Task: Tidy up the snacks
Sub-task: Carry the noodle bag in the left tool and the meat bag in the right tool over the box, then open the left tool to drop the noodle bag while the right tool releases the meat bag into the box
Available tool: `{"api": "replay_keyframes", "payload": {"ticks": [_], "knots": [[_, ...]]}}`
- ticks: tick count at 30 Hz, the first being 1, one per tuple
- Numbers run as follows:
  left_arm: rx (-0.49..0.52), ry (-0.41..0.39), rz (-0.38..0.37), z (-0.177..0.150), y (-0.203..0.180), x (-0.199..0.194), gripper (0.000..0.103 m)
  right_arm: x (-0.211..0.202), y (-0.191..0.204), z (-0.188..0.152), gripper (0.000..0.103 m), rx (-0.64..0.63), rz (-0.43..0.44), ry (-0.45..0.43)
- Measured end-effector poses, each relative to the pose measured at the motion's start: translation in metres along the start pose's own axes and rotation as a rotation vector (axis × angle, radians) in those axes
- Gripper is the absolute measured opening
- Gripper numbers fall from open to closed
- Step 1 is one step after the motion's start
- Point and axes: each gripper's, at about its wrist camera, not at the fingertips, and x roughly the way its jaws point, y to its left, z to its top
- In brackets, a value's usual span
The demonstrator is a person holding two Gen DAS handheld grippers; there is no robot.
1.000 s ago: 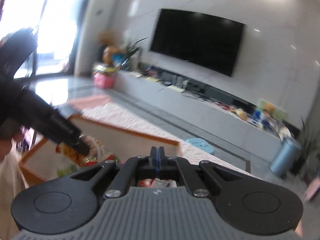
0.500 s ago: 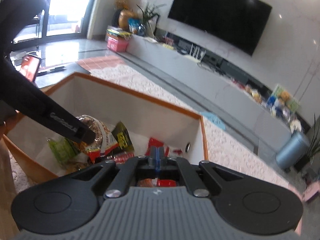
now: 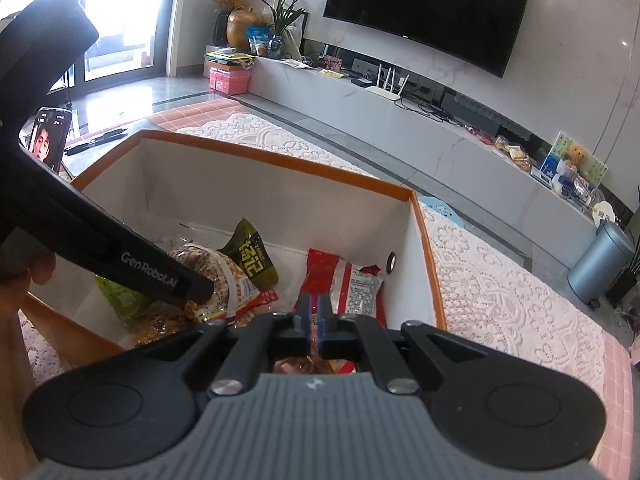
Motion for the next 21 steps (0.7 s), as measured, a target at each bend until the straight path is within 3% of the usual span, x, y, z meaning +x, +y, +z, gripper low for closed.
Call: {"api": "replay_keyframes", "payload": {"ticks": [9,14,18,21], "knots": [[0.0,0.004,0.01,0.0,0.001,0.002,0.053,0.001,0.0,-0.005,0.004,0.029,-0.005,0.016],[0.019,-0.075,-0.027,-0.004,-0.002,-0.015,0.078,-0.007,-0.003,-0.004,0.028,0.054,-0.027,0.001],[0.035,-0.159,-0.033,-0.007,-0.009,-0.034,0.084,-0.02,-0.01,-0.001,0.045,0.086,-0.063,-0.018],[0.041,-0.233,-0.046,-0.008,-0.018,-0.052,0.086,-0.034,-0.017,0.001,0.064,0.124,-0.103,-0.036]]}}
